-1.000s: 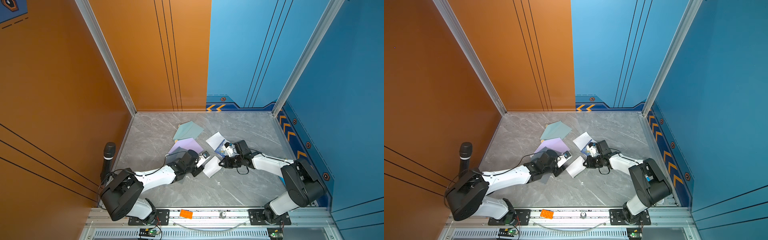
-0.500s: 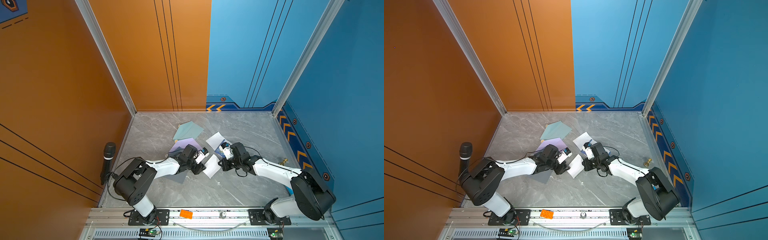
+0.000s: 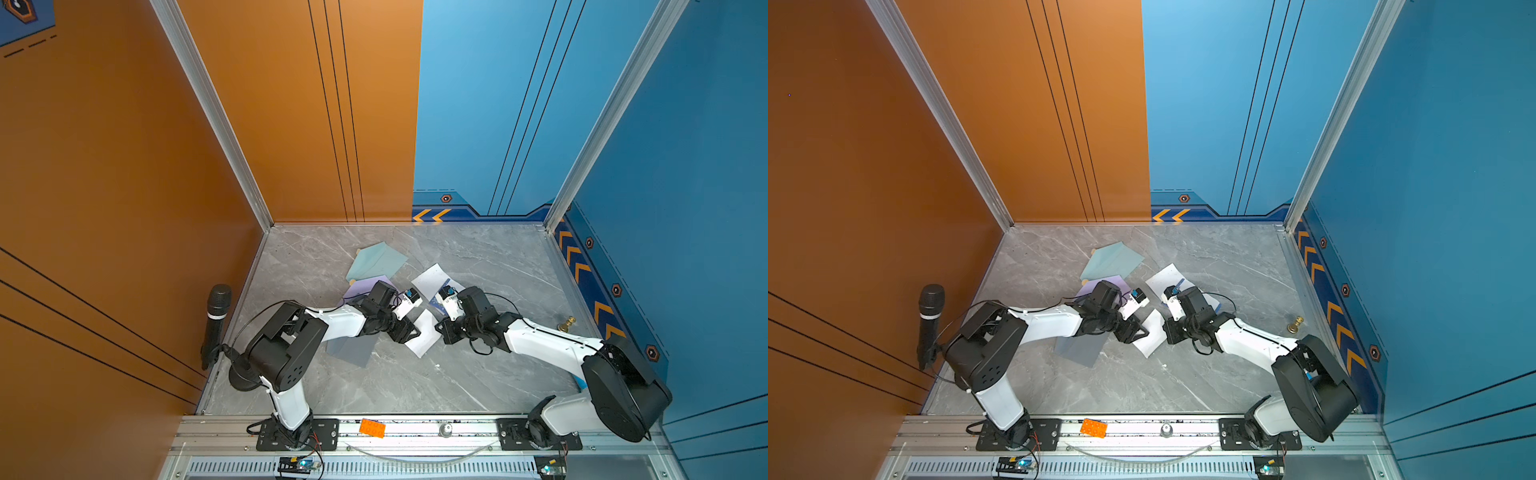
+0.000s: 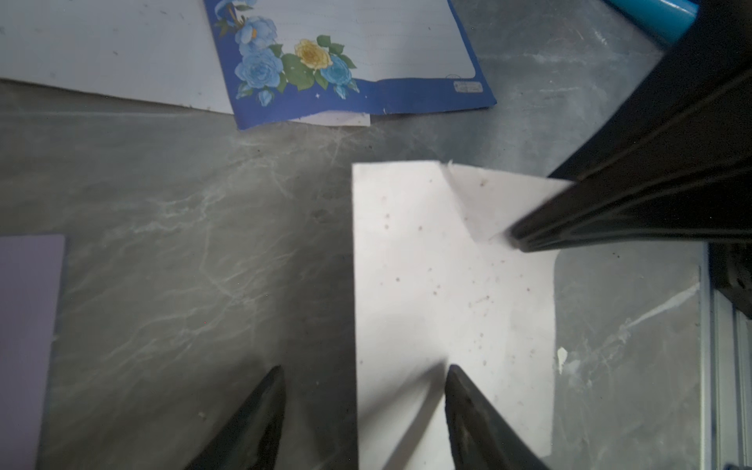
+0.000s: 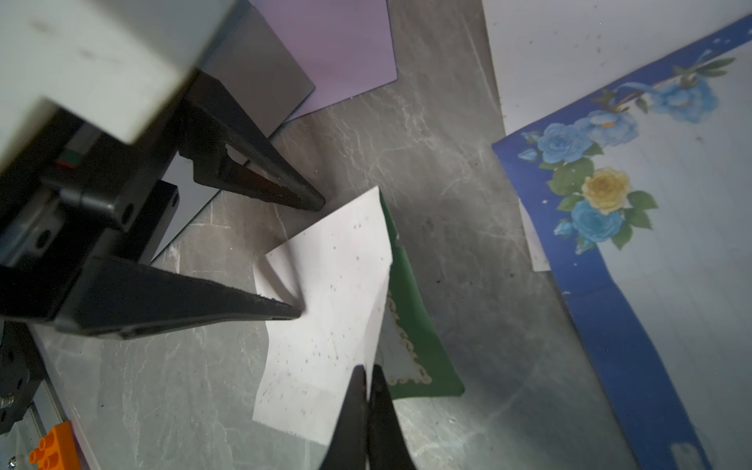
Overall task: Fold the letter paper in half and place it into the envelope
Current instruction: Pick up the letter paper from the center of the board.
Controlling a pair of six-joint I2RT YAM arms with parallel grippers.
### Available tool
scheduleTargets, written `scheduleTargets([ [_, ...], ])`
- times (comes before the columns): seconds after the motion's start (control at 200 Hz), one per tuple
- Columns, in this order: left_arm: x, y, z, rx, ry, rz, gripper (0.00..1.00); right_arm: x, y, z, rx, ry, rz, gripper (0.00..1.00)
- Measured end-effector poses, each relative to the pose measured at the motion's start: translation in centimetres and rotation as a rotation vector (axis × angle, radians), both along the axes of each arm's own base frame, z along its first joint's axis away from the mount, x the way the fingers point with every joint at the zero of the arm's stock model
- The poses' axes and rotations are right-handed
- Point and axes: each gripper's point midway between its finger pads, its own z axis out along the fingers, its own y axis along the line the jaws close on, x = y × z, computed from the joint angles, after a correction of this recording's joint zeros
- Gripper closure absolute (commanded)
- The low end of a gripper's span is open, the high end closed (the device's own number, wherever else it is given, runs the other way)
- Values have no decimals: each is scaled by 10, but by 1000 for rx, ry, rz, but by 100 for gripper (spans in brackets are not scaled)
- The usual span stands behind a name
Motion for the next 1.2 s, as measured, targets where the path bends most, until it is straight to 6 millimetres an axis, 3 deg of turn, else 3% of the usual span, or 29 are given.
scheduleTargets([
  [0.345, -13, -14, 8, -91, 74, -79, 39, 6, 1, 7, 5, -42, -12, 95],
  [0.536, -15, -15, 11, -120, 107, -83, 69, 7, -2, 6, -7, -50, -24, 95],
  [0.736, -14, -14, 15, -143, 117, -86, 88, 7, -3, 4, -13, -50, -28, 92],
  [0.811, -14, -14, 15, -144, 120, -85, 100, 7, -4, 4, -13, -50, -29, 83],
  [0.926, -14, -13, 15, -139, 124, -86, 100, 8, -6, 7, -8, -59, -32, 76],
  [1.202, -12, -12, 21, -150, 101, -73, 100, 19, -23, 38, 88, -100, -77, 44],
])
